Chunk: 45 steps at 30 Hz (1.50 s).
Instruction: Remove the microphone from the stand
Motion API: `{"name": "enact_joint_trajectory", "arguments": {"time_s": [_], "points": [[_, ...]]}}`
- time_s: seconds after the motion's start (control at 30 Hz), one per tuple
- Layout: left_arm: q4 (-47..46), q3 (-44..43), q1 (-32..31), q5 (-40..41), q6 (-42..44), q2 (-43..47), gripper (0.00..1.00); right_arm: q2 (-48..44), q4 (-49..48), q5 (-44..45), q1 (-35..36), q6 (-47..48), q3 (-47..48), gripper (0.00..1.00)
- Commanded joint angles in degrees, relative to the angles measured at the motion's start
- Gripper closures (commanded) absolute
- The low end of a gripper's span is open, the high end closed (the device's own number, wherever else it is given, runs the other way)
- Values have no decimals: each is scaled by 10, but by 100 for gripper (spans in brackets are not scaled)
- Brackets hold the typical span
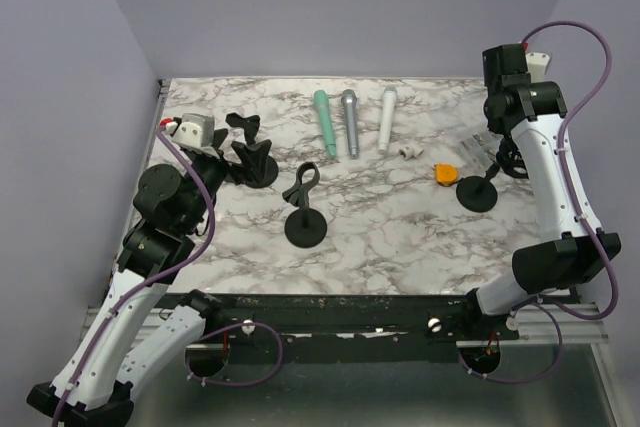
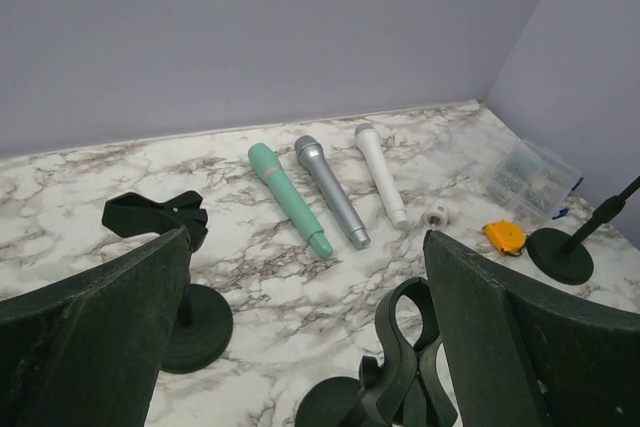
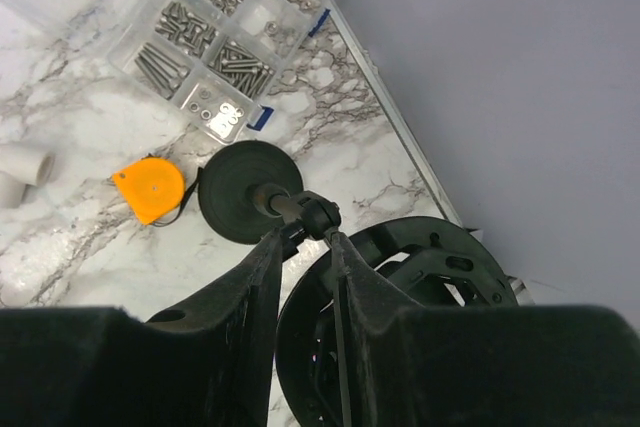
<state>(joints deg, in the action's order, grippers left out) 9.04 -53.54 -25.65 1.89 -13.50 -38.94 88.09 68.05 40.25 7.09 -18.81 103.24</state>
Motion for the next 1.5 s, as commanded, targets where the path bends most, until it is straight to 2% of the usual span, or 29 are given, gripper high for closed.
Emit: {"name": "enact_joint_trajectory", "arguments": {"time_s": [0.0,0.23,0.57,0.67,0.8,0.93,1.13,1.47], "points": [[-8,-1,-10,-2,5,-3,1,7,40,9,-8,-11,1,72],[-8,-3,-16,-4,5,-9,2,-11,36,46,-9,-9,-36,74],[-7,-3,-17,-4,6,-10,2,1,27,8,-9,-3,-16,74],[-7,-3,-17,-5,6,-9,1,3,29,-20,-9,-6,17,71],[-7,-3,-16,-6,6,-6,2,-12,25,-48,-9,-8,33,60],[-8,-3,-20,-7,6,-4,1,-13,43,-46,-10,-10,27,57],[-8,-2,-31,-5,7,-2,1,-31,55,-14,-10,-18,7,58],[-8,-1,-40,0,10,0,2,-34,25,-57,-11,-45,-44,60]]}}
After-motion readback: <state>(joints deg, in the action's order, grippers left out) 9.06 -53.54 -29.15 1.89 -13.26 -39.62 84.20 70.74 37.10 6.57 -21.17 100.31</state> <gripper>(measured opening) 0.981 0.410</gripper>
